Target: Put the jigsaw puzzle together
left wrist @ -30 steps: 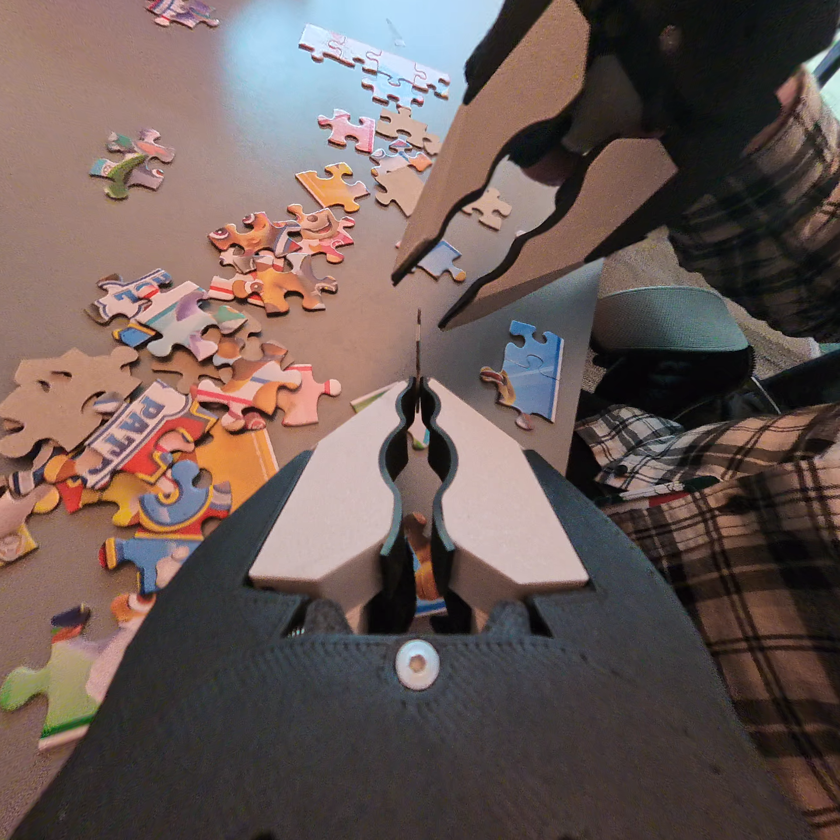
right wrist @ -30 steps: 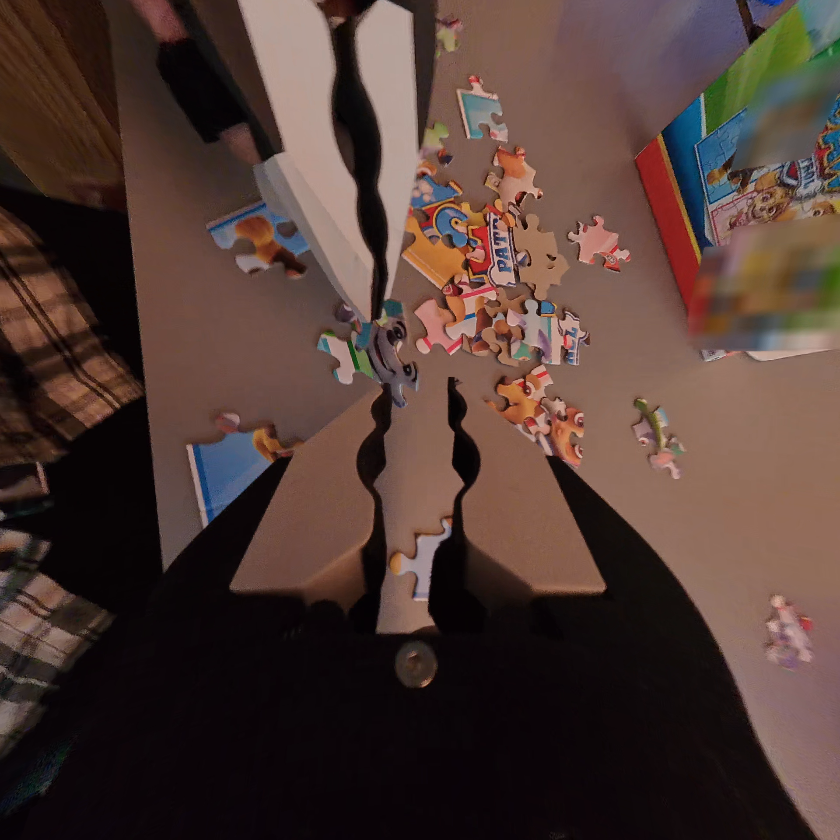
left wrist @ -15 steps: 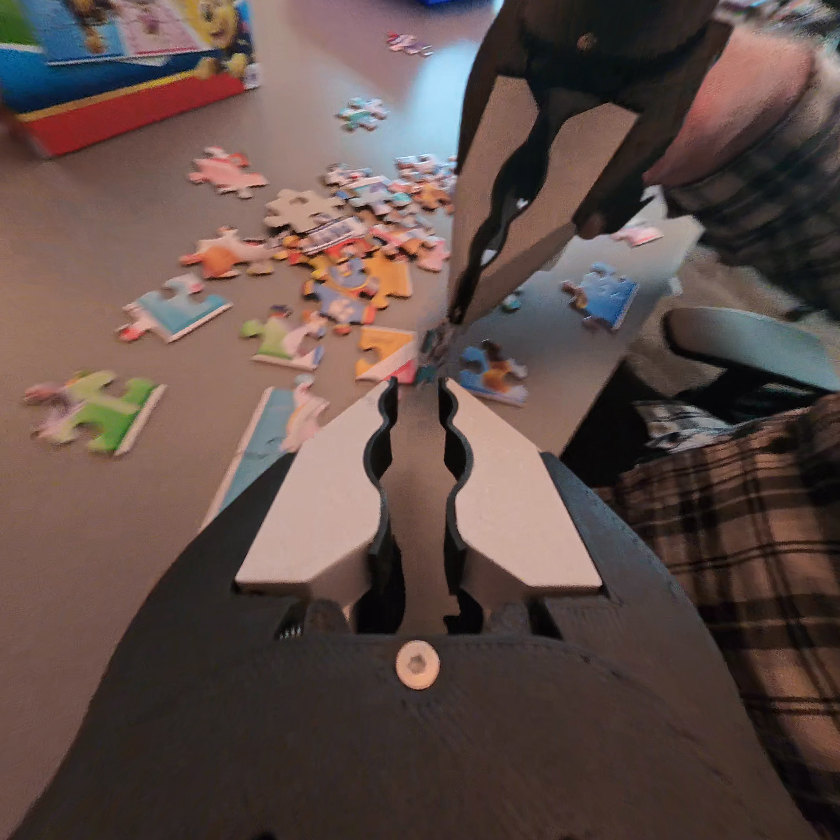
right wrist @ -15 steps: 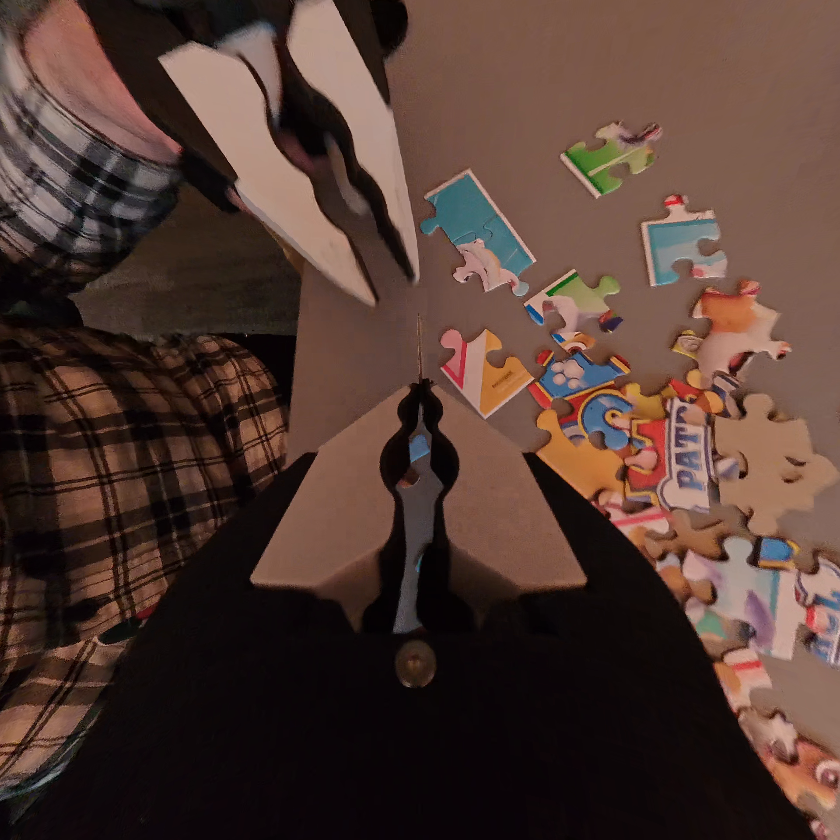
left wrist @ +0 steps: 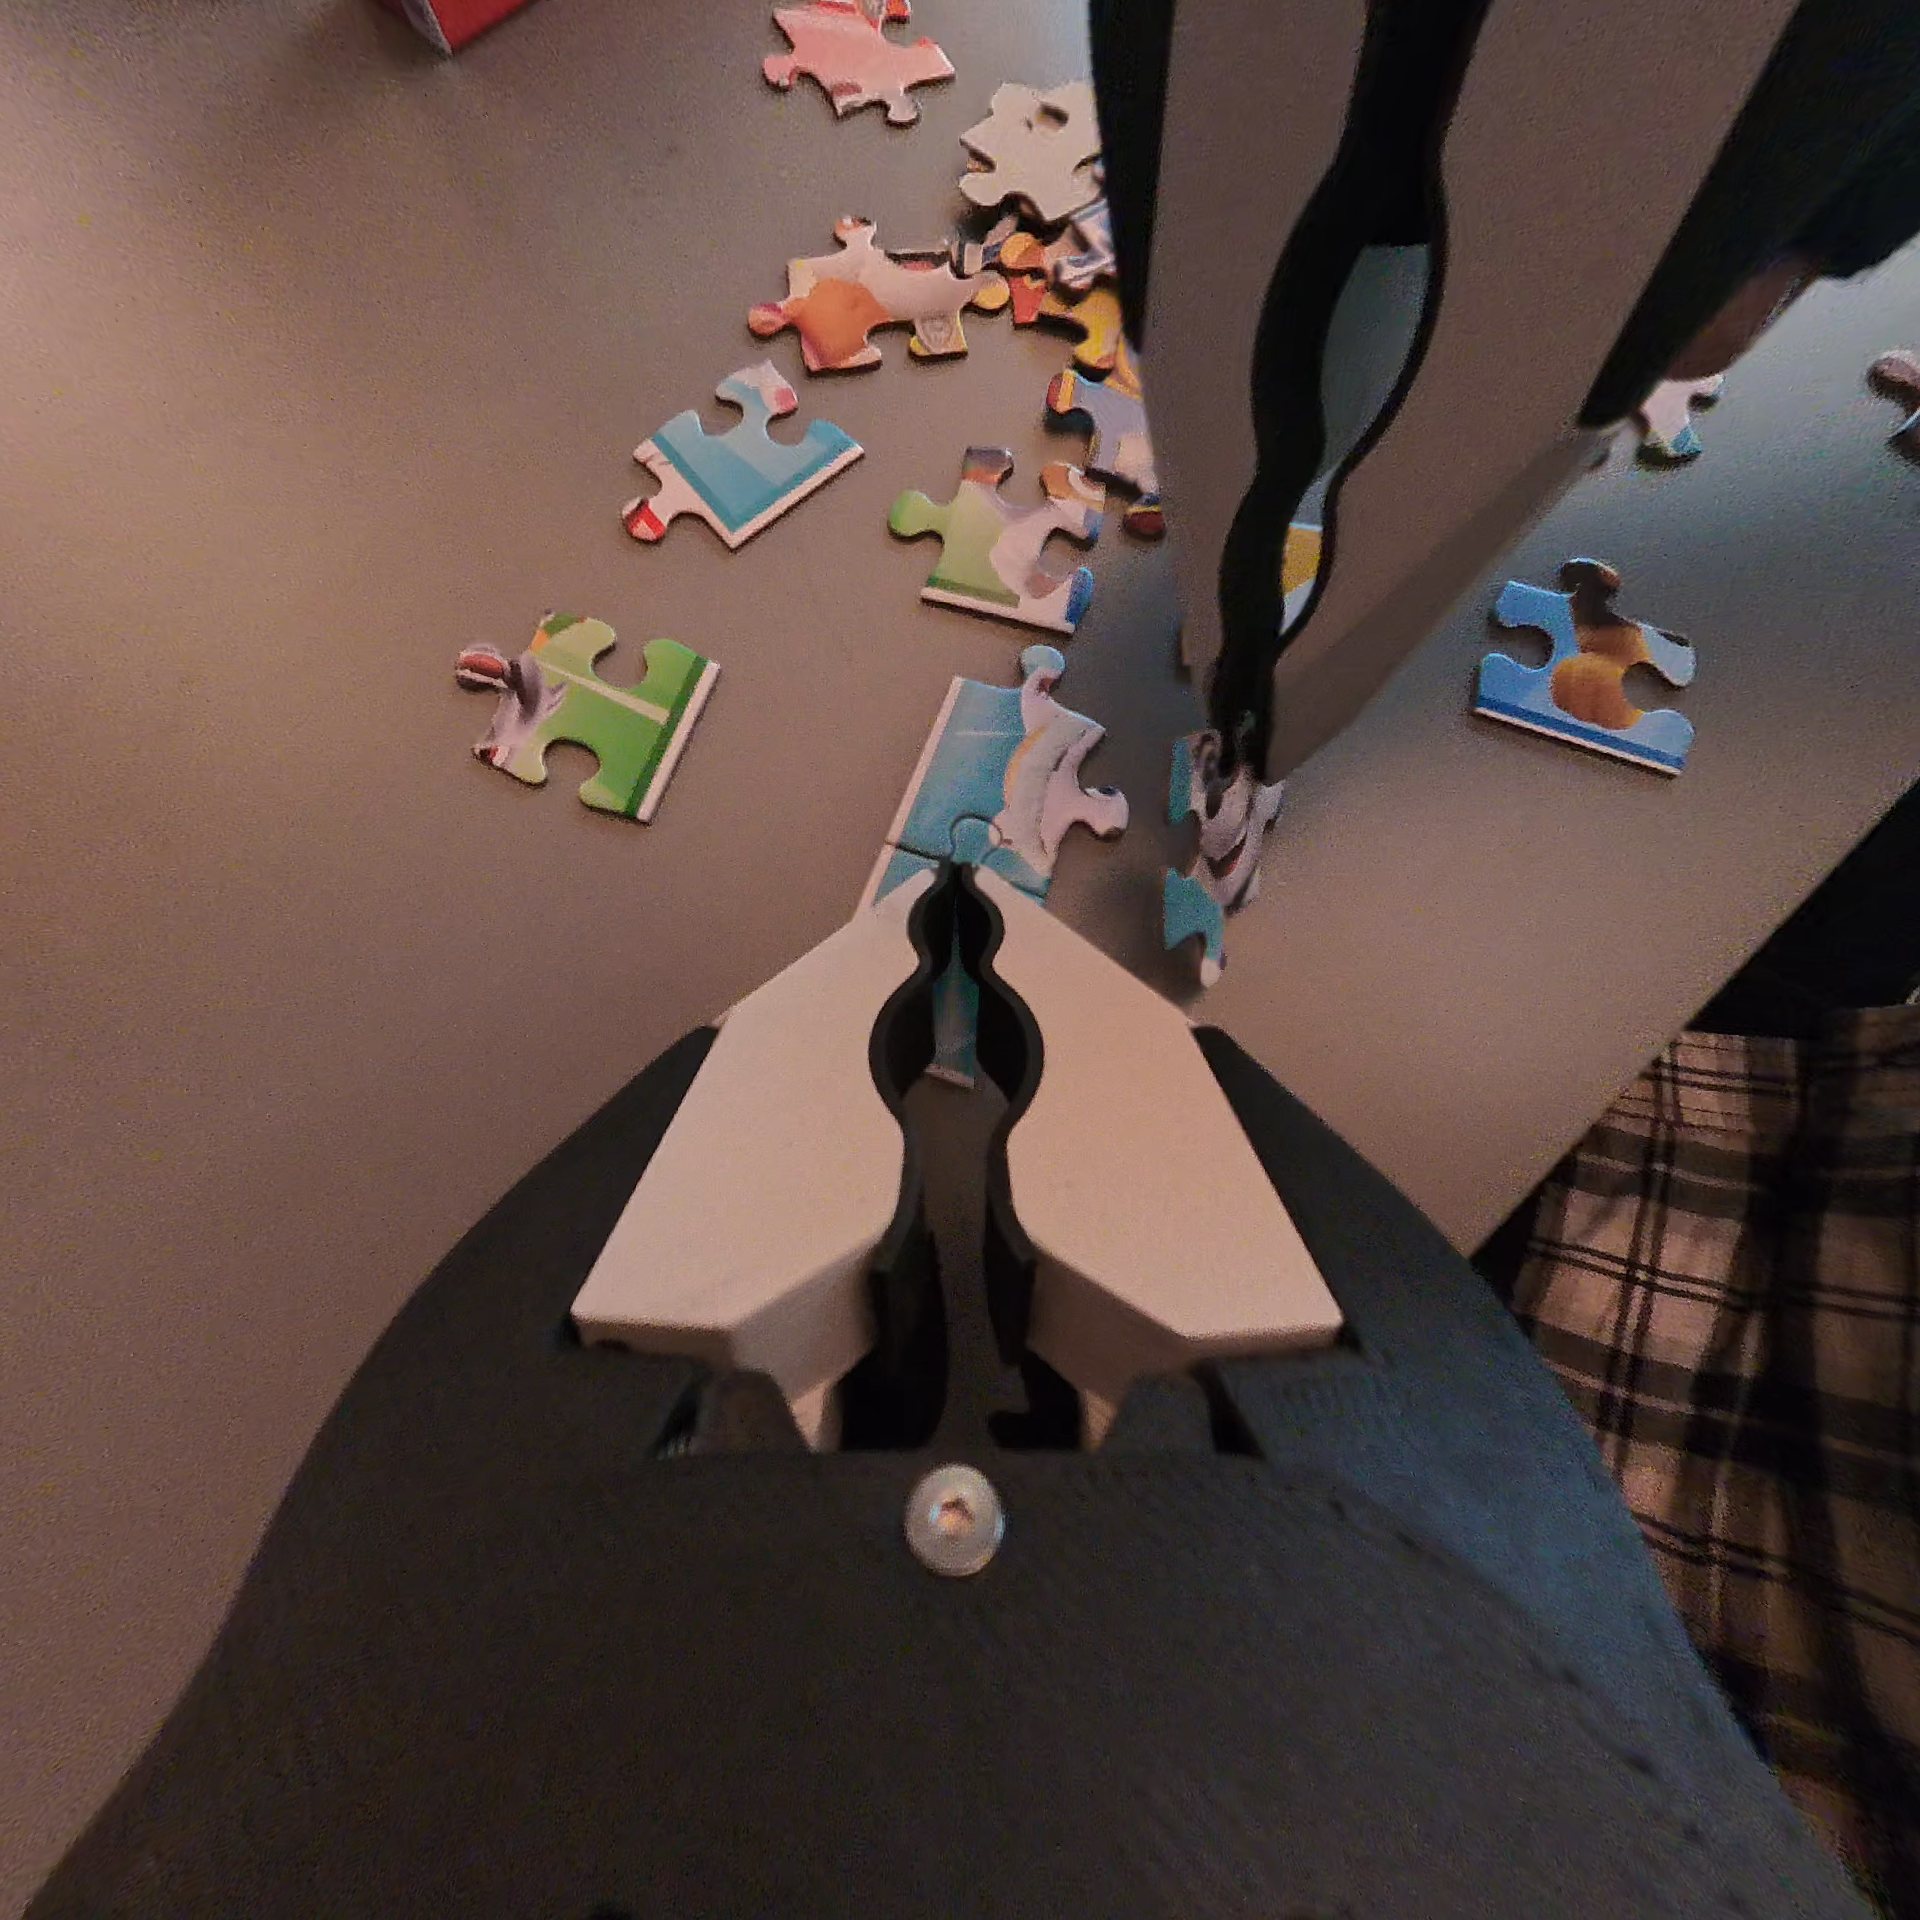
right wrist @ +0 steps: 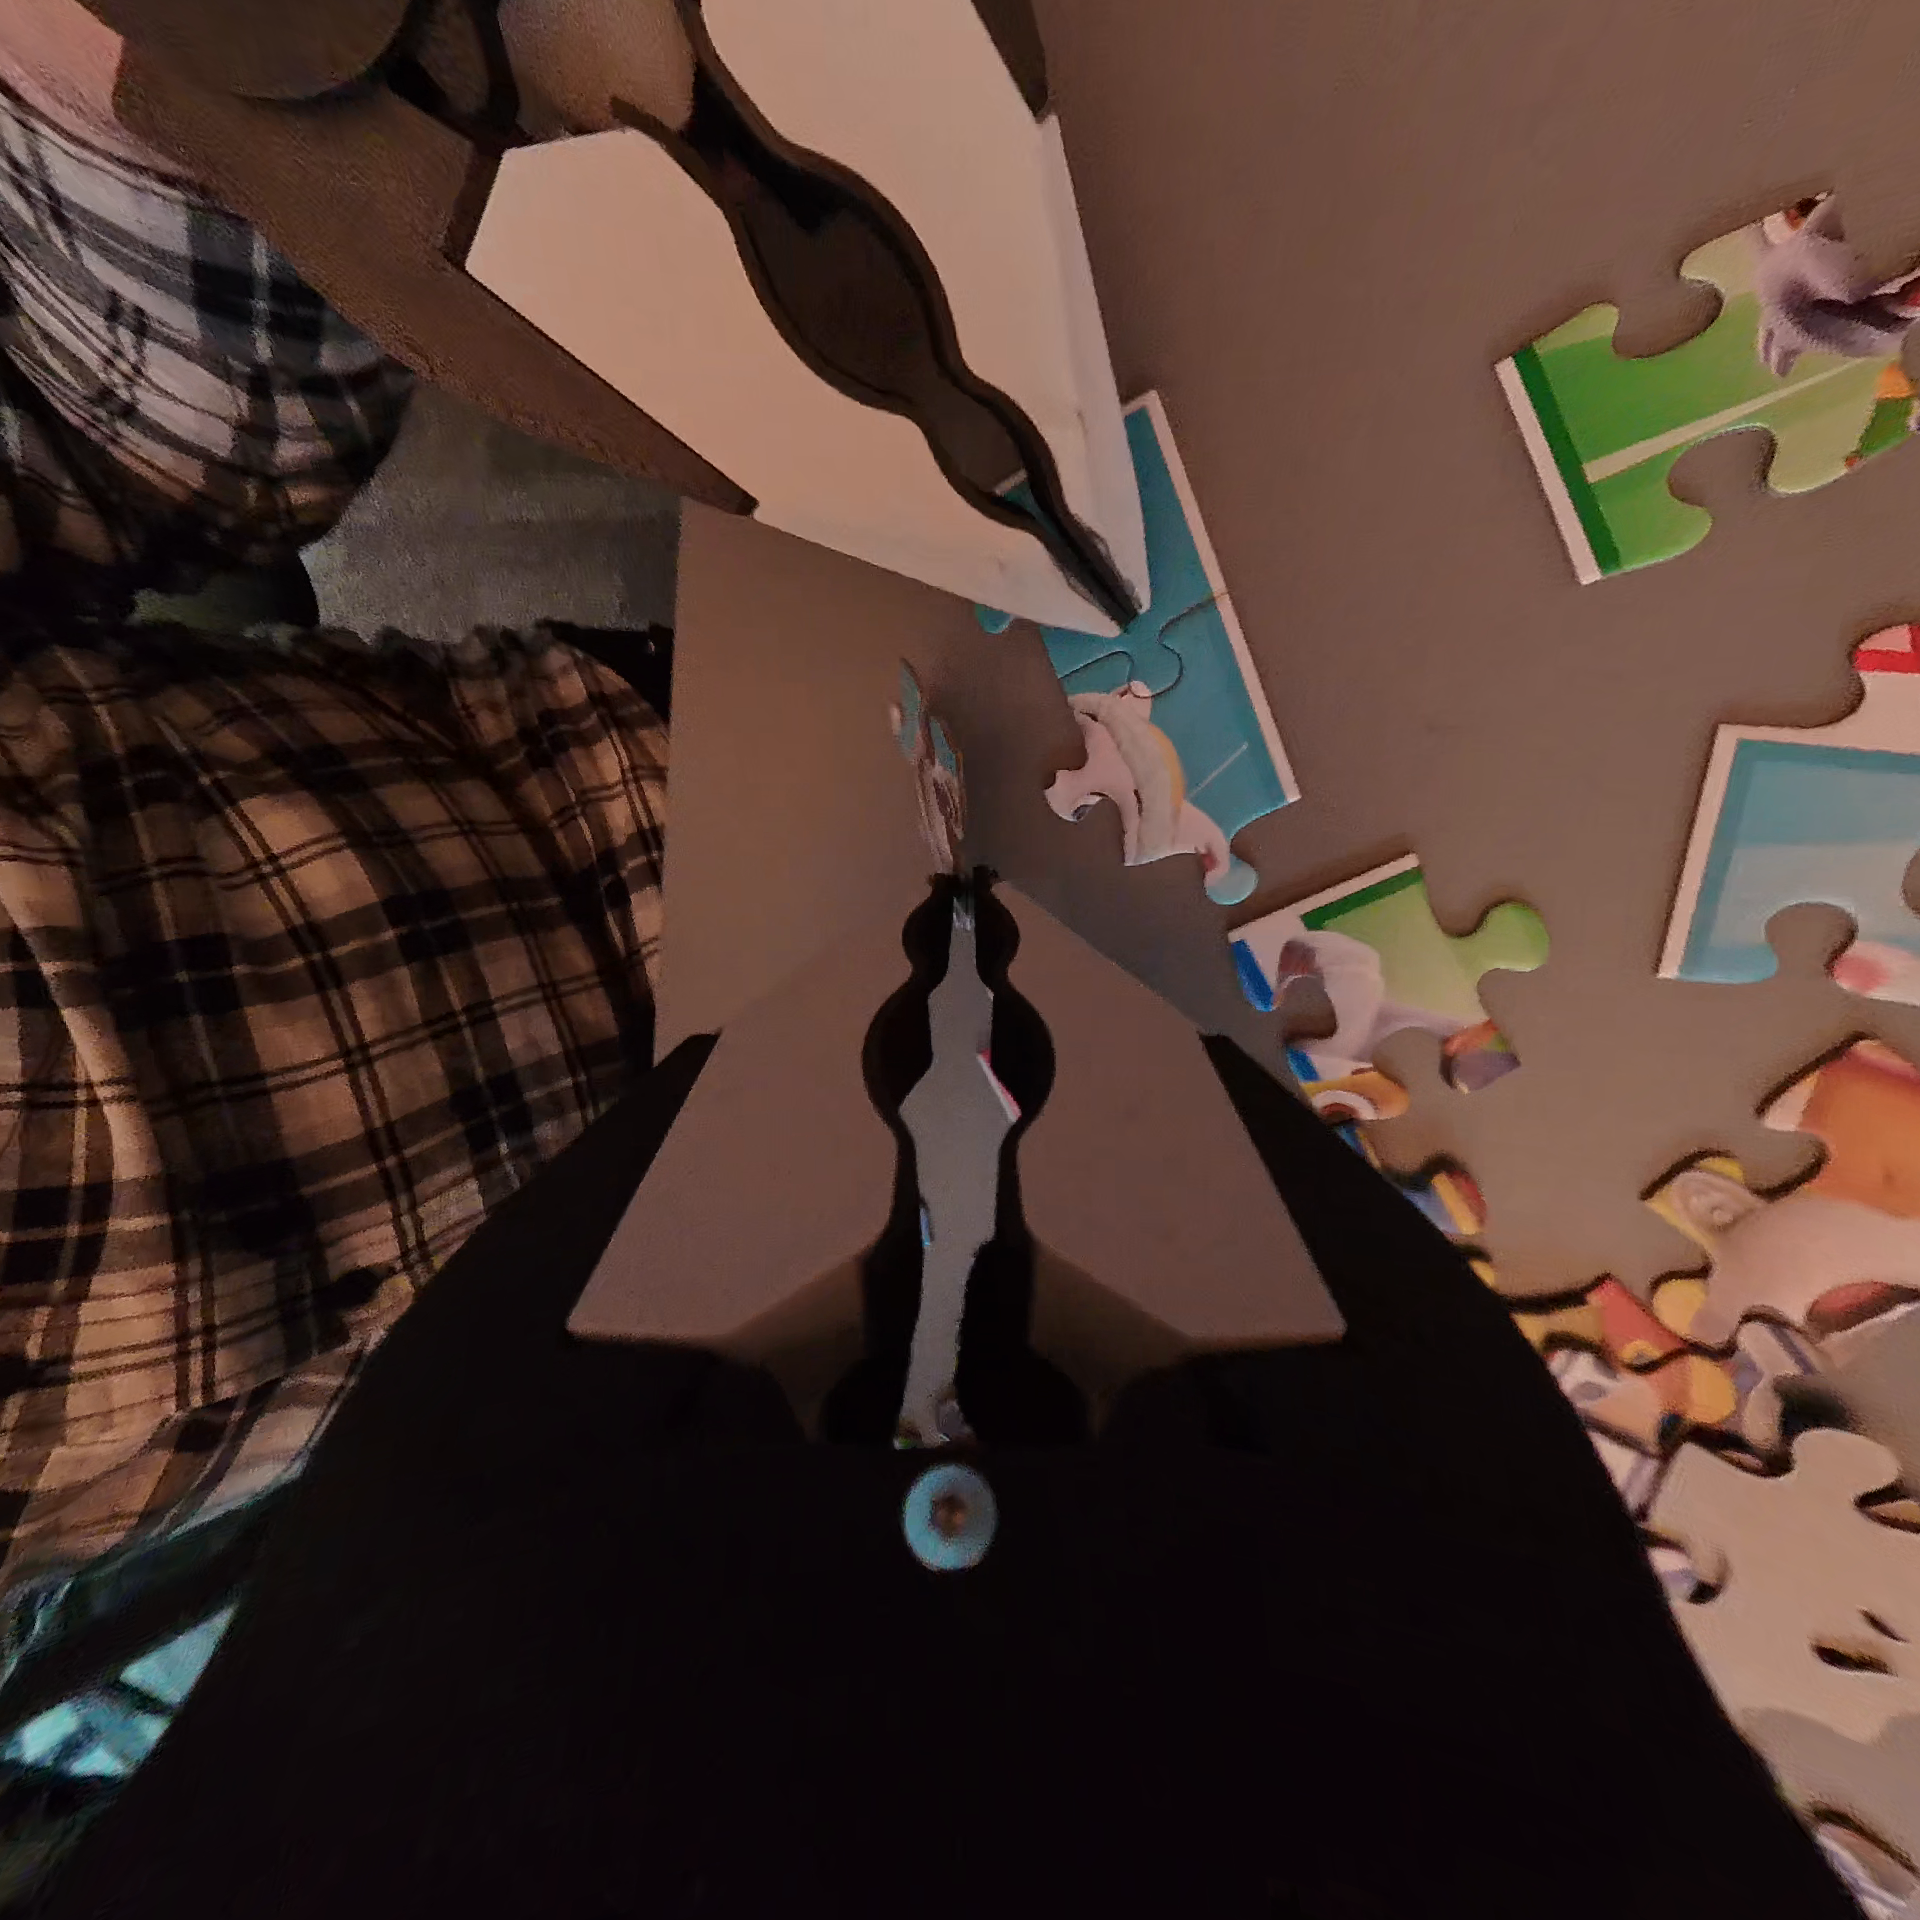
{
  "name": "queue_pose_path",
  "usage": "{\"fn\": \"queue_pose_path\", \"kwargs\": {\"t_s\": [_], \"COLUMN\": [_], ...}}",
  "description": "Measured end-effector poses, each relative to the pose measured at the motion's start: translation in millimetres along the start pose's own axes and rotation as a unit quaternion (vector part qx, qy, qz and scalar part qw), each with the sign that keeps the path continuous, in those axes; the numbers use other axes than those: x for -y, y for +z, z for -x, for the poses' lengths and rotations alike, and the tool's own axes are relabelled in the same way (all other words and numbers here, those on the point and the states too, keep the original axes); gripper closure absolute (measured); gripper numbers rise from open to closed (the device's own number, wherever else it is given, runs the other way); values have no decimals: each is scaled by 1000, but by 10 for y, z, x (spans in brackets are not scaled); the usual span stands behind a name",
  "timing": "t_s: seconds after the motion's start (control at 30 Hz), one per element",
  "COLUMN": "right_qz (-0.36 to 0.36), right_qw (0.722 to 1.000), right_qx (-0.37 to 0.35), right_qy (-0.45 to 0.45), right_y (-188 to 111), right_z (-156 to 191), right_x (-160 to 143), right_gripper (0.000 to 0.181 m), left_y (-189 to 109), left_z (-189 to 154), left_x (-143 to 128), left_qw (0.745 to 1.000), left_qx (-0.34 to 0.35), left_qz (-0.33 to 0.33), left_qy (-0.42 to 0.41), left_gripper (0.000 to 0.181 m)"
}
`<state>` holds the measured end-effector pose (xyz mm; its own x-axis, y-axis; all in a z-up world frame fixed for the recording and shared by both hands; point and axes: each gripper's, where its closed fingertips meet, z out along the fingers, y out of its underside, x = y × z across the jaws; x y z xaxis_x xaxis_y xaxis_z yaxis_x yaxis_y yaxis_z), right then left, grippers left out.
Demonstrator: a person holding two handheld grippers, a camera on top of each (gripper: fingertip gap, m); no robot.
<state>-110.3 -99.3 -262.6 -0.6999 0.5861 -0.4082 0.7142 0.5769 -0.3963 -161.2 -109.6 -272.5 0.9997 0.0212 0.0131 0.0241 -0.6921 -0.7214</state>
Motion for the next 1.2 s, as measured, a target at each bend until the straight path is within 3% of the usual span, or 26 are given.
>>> {"fn": "queue_pose_path", "kwargs": {"t_s": [0.17, 0.37, 0.6, 0.87, 1.0, 1.2], "right_qz": [69, 155, 192, 170, 141, 93], "right_qw": [997, 986, 979, 977, 978, 983], "right_qx": [24, 39, -14, -87, -123, -121], "right_qy": [-27, -54, -74, -91, -96, -100], "right_y": [-12, -44, 3, 44, -5, 62], "right_z": [-34, -77, -195, -266, -256, -160], "right_x": [-8, -45, -20, 2, 14, -18], "right_gripper": [180, 181, 175, 181, 176, 179], "left_y": [3, -103, -34, -145, -121, -30], "left_z": [59, -161, -294, -213, -193, -216], "left_x": [16, 103, -55, -80, -98, -31], "left_qw": [1000, 999, 998, 998, 998, 996], "left_qx": [1, -41, -25, 9, 16, 27], "left_qz": [1, -28, 11, 3, 10, 8], "left_qy": [5, 12, 50, 58, 67, 86], "left_gripper": [181, 176, 177, 155, 152, 153]}}
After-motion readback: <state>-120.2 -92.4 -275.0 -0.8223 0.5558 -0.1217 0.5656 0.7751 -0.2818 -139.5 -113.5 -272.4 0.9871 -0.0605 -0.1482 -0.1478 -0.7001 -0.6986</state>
